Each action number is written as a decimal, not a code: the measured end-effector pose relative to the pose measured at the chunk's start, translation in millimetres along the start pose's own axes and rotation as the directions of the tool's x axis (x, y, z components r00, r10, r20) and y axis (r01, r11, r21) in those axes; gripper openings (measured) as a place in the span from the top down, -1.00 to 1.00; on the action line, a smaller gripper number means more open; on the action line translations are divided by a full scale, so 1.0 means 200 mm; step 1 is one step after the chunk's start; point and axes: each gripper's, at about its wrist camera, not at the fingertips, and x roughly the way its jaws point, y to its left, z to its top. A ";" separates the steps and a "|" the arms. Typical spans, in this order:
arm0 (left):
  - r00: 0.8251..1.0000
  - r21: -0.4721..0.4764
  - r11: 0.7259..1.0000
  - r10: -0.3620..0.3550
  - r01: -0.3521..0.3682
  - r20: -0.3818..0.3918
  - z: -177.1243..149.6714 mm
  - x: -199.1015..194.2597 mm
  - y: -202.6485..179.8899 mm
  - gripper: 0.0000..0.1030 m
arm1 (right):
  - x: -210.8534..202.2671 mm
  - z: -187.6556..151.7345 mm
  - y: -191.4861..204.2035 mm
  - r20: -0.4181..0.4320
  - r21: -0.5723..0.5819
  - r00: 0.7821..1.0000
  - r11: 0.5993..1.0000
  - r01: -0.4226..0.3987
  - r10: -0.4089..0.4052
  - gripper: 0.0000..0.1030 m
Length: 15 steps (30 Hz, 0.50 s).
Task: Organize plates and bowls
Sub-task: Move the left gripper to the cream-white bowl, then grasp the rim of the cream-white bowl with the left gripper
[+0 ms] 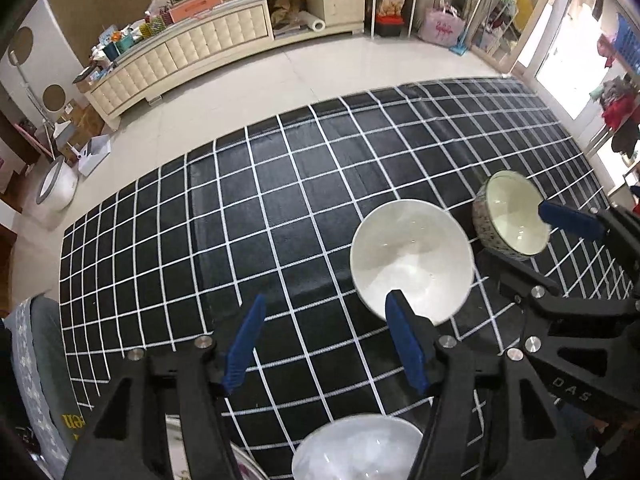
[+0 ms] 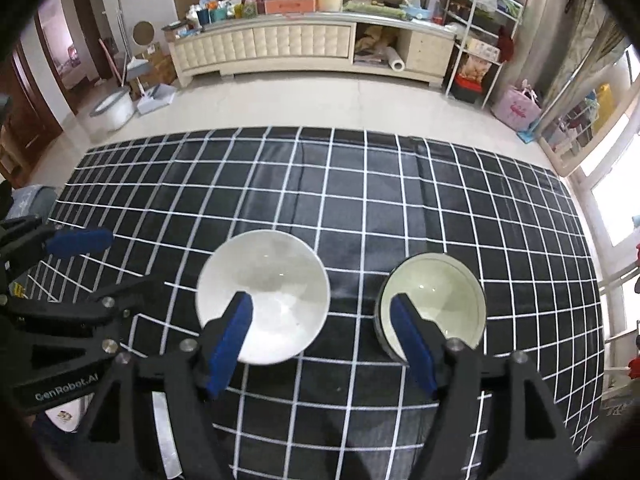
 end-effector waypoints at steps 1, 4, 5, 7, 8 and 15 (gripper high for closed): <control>1.000 0.007 1.000 0.006 -0.006 -0.008 0.00 0.03 -0.01 -0.17 | 0.03 0.00 0.00 -0.011 -0.004 1.000 1.000 0.000 0.000 -0.46; 0.999 0.028 1.000 0.014 -0.013 -0.033 0.02 0.11 -0.02 -0.17 | 0.11 -0.01 -0.01 -0.044 -0.004 0.999 1.000 -0.004 0.004 -0.46; 0.999 0.032 0.999 0.017 -0.016 -0.040 0.03 0.13 -0.02 -0.17 | 0.13 -0.01 -0.02 -0.056 -0.002 0.998 1.000 -0.007 0.006 -0.46; 0.998 0.030 0.999 0.021 -0.020 -0.052 0.05 0.18 -0.01 -0.17 | 0.16 -0.02 -0.02 -0.080 0.004 0.996 1.000 -0.024 0.024 -0.46; 0.998 0.031 0.999 0.019 -0.017 -0.064 0.06 0.22 -0.02 -0.17 | 0.18 -0.02 -0.03 -0.085 0.009 0.996 0.999 -0.036 0.036 -0.46; 0.994 0.084 0.996 0.030 -0.021 -0.108 0.06 0.35 -0.06 -0.17 | 0.26 -0.02 -0.05 -0.097 0.015 0.994 0.998 -0.056 0.057 -0.39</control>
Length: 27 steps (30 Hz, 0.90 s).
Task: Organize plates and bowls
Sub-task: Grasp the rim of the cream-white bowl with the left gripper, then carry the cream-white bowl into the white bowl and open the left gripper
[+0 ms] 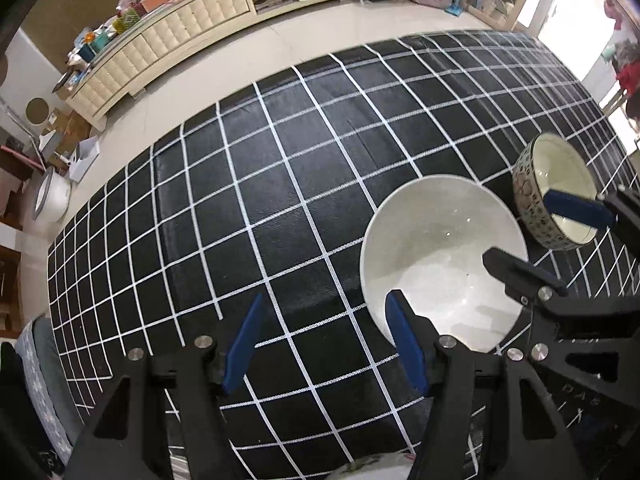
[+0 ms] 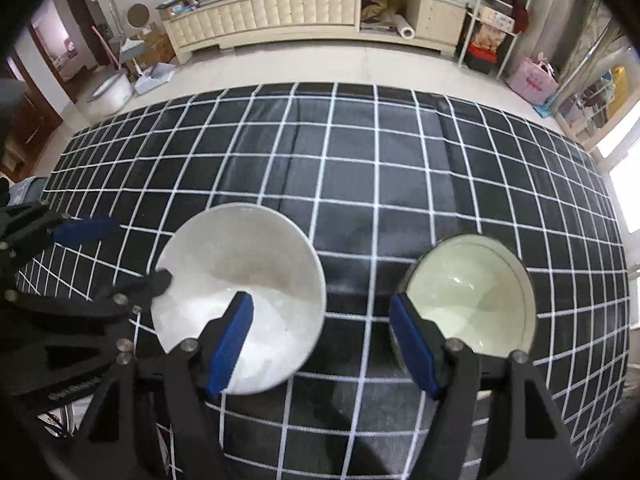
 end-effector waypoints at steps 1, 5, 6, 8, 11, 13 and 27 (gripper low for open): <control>1.000 0.003 1.000 0.004 -0.004 -0.006 0.00 0.01 0.00 -0.17 | 0.01 0.00 0.00 -0.011 -0.003 1.000 1.000 -0.007 0.007 -0.35; 1.000 0.020 1.000 0.008 -0.007 -0.030 0.03 0.07 -0.02 0.02 | 0.06 0.00 0.01 -0.036 -0.019 0.999 1.000 -0.017 0.016 -0.11; 0.999 0.023 1.000 -0.002 0.002 -0.034 0.03 0.08 -0.03 0.07 | 0.07 0.00 0.01 -0.042 -0.020 0.999 1.000 -0.021 0.021 -0.06; 0.999 0.026 1.000 -0.011 0.012 -0.044 0.03 0.10 -0.04 0.21 | 0.10 0.00 0.00 -0.066 -0.012 0.997 0.999 -0.039 0.038 0.18; 0.997 0.031 0.999 -0.043 0.045 -0.059 0.04 0.12 -0.06 0.47 | 0.13 -0.02 -0.01 -0.097 0.006 0.994 0.999 -0.050 0.050 0.51; 0.995 0.015 0.997 -0.071 0.072 -0.068 0.04 0.14 -0.07 0.63 | 0.12 -0.04 -0.01 -0.098 0.004 0.994 0.998 -0.056 0.056 0.65; 0.998 0.039 0.998 -0.046 0.048 -0.053 -0.08 0.03 -0.09 0.80 | -0.03 -0.13 0.02 -0.069 0.045 0.992 0.994 -0.104 0.107 0.70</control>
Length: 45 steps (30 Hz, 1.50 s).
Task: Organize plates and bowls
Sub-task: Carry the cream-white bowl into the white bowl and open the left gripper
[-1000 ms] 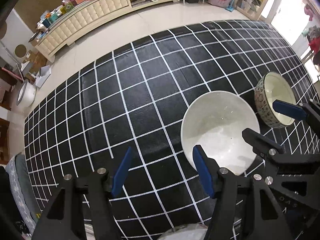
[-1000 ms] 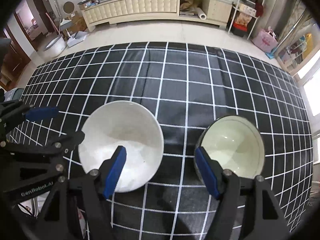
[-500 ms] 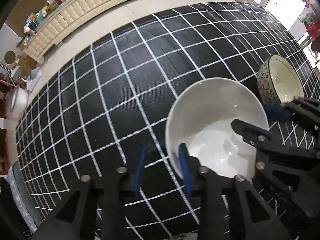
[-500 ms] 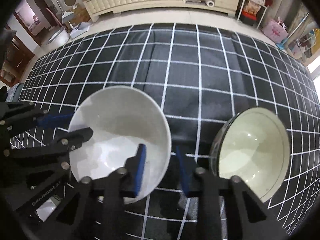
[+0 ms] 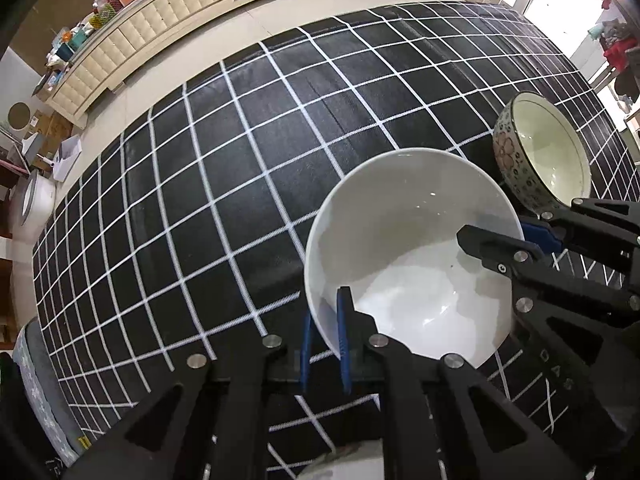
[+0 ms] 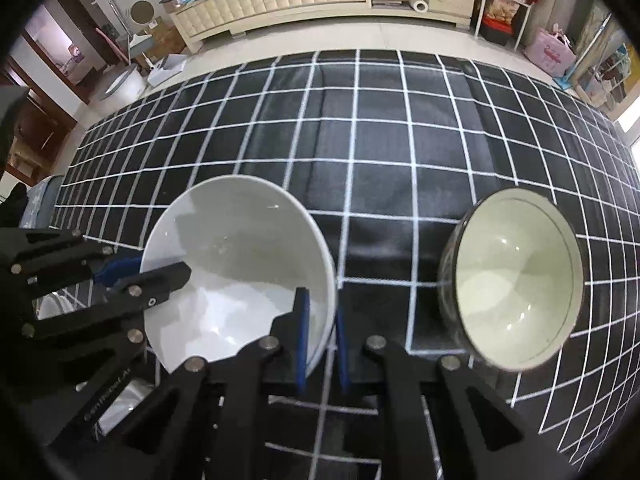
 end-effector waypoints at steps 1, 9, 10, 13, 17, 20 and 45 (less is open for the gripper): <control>1.000 -0.003 1.000 0.002 -0.002 0.003 -0.01 -0.03 0.02 0.80 | -0.03 -0.01 0.02 0.005 -0.004 1.000 1.000 -0.003 0.003 0.70; 0.999 -0.048 0.999 0.003 -0.001 0.044 -0.20 -0.23 0.09 0.81 | -0.16 -0.04 0.19 0.043 -0.043 0.999 0.999 -0.003 0.005 0.72; 0.999 -0.053 0.999 0.005 -0.002 0.047 -0.21 -0.25 0.10 0.81 | -0.18 -0.05 0.21 0.046 -0.049 0.999 0.999 -0.004 0.007 0.72; 0.999 -0.067 0.998 0.013 -0.009 0.052 -0.32 -0.32 0.12 0.81 | -0.21 -0.10 0.28 0.048 -0.061 0.999 0.998 -0.012 0.015 0.72; 0.998 -0.078 0.997 0.026 -0.021 0.062 -0.44 -0.38 0.13 0.82 | -0.22 -0.16 0.34 0.042 -0.077 0.999 0.997 -0.010 0.013 0.72; 0.998 -0.084 0.996 0.026 -0.021 0.058 -0.52 -0.41 0.11 0.82 | -0.23 -0.20 0.38 0.035 -0.082 0.999 0.997 -0.008 0.011 0.72; 0.999 -0.111 0.994 0.003 -0.007 -0.036 -0.85 -0.28 0.09 0.82 | -0.08 -0.41 0.52 -0.107 -0.123 0.994 0.992 -0.021 0.008 0.72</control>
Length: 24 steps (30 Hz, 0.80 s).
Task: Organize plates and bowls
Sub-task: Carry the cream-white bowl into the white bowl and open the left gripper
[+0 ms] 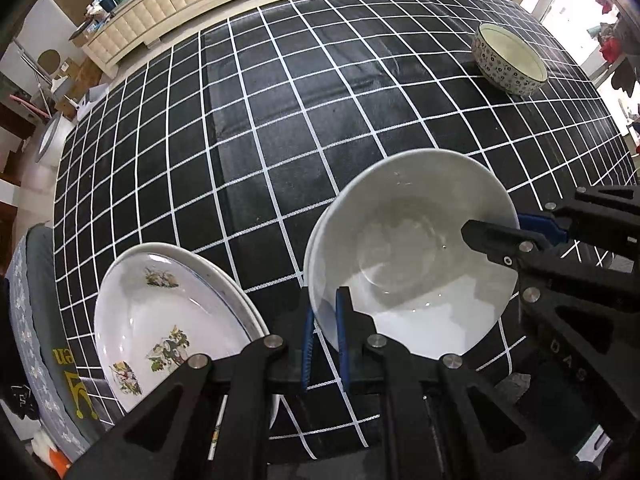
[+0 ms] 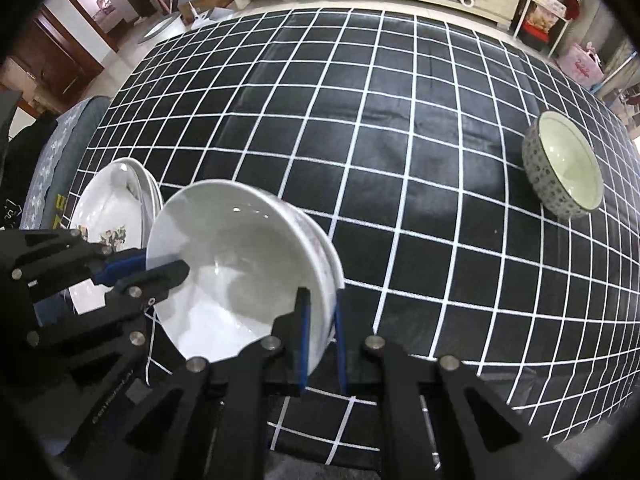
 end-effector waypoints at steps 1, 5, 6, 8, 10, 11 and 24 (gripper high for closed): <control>1.000 -0.003 1.000 -0.003 0.003 0.000 0.00 0.00 0.01 0.82 | 0.00 0.00 0.00 -0.002 0.002 1.000 1.000 -0.002 0.002 0.72; 1.000 -0.007 1.000 -0.007 0.007 0.001 0.00 0.00 0.02 0.82 | 0.02 0.01 0.01 -0.001 0.012 1.000 1.000 0.001 -0.001 0.71; 1.000 -0.012 1.000 -0.011 0.011 0.001 -0.01 0.00 0.02 0.82 | 0.02 0.01 0.00 -0.001 0.014 1.000 1.000 -0.001 0.001 0.71; 1.000 -0.018 1.000 -0.022 0.022 0.006 -0.01 0.00 0.03 0.81 | 0.01 0.01 0.00 0.007 0.011 1.000 1.000 0.011 -0.011 0.71; 0.999 -0.020 0.999 -0.031 0.032 0.025 -0.01 -0.03 0.04 0.79 | -0.01 0.00 -0.01 0.013 0.006 0.999 0.999 0.036 -0.037 0.71; 1.000 -0.032 0.999 -0.018 0.019 0.019 -0.01 -0.04 0.04 0.73 | -0.02 0.01 -0.02 0.017 0.009 0.999 0.999 0.041 -0.041 0.71; 0.991 -0.016 0.999 0.042 -0.041 0.130 -0.02 -0.23 0.04 0.32 | -0.16 -0.02 -0.05 0.091 0.044 0.995 0.998 0.040 -0.044 0.61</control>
